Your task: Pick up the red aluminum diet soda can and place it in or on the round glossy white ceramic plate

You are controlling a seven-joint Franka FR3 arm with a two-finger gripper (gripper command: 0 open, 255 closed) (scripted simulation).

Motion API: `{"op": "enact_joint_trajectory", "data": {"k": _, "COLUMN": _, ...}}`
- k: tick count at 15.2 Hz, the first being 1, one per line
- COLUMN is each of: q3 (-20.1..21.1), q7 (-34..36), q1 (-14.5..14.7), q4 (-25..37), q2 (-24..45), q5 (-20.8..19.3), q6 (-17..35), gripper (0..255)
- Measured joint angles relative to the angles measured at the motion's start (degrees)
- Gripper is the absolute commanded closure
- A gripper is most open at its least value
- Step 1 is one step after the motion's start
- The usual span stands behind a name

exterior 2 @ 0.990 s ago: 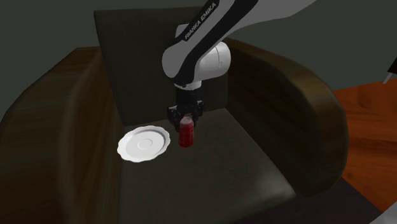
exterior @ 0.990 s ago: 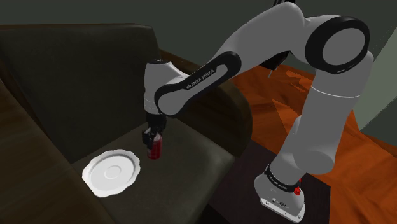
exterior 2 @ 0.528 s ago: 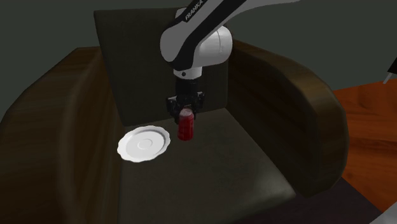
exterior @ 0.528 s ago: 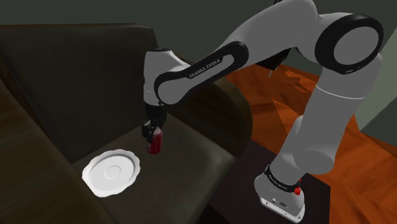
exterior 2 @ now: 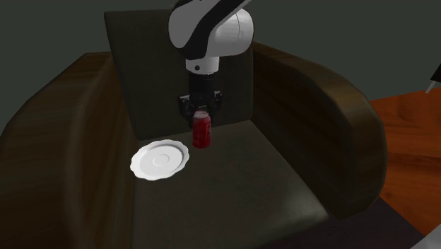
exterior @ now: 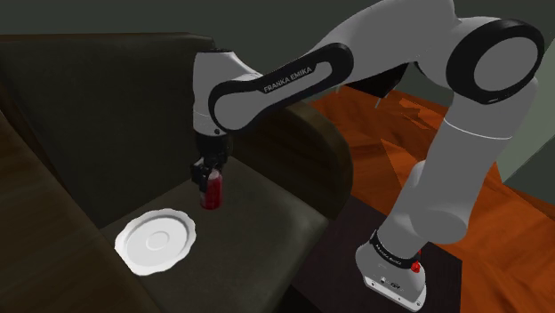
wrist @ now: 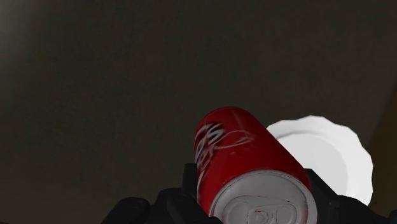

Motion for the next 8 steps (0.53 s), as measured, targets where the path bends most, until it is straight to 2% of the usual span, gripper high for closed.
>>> {"op": "enact_joint_trajectory", "data": {"k": 8, "q3": 1.83, "q7": 10.03, "q1": 6.22, "q4": 18.34, "q2": 12.46, "q5": -5.23, "q6": -5.67, "gripper": 255}}
